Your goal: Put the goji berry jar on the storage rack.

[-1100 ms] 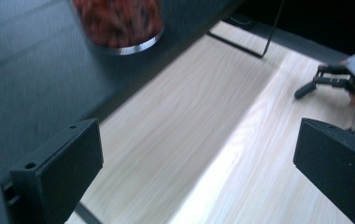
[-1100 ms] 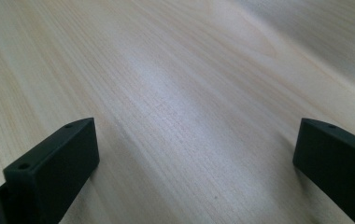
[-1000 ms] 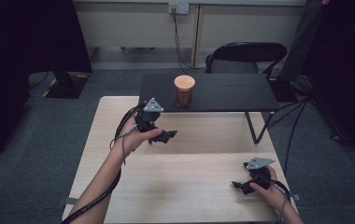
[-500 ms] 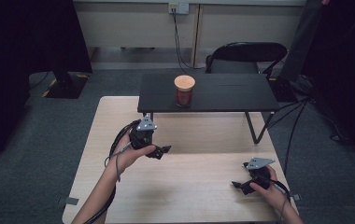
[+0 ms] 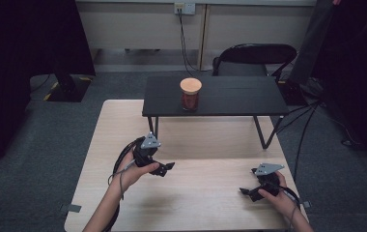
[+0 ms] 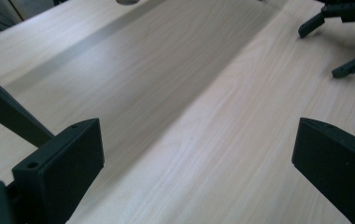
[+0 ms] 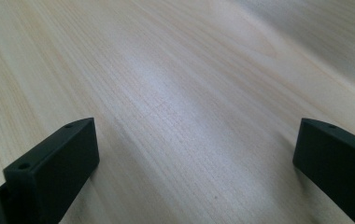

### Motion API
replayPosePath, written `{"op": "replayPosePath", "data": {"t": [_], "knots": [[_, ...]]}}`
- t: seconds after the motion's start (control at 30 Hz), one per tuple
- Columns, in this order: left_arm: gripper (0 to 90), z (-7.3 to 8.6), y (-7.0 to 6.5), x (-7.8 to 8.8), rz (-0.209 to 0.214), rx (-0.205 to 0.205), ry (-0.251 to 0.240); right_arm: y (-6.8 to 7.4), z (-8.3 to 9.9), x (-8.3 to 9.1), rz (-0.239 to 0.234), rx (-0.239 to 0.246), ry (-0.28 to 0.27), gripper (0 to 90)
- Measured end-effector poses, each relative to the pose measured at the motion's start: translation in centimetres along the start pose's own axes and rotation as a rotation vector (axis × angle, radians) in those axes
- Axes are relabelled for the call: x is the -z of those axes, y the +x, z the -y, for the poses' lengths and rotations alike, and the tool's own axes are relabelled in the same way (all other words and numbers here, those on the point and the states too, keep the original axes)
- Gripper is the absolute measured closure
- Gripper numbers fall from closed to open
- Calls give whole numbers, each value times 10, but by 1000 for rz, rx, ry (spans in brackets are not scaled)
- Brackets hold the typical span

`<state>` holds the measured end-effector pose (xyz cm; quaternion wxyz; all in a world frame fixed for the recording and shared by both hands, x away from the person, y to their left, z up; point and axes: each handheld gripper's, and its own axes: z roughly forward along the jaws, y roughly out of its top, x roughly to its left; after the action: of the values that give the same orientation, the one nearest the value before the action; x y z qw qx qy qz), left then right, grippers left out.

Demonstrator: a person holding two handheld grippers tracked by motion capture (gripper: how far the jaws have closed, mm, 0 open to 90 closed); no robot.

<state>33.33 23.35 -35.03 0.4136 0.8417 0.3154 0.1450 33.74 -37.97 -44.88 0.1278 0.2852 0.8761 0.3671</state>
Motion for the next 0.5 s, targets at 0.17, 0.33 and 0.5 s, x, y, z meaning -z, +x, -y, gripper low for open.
{"op": "replayPosePath", "data": {"t": [0.17, 0.33, 0.5], "knots": [[17, 21, -3, -7, 5, 11, 18, 0, 0, 0, 0, 0, 0, 0], [17, 46, -2, -14, 13, 37, 19, 0, 0, 0, 0, 0, 0, 0], [20, 64, -2, -18, -2, 54, 30, 0, 0, 0, 0, 0, 0, 0]]}}
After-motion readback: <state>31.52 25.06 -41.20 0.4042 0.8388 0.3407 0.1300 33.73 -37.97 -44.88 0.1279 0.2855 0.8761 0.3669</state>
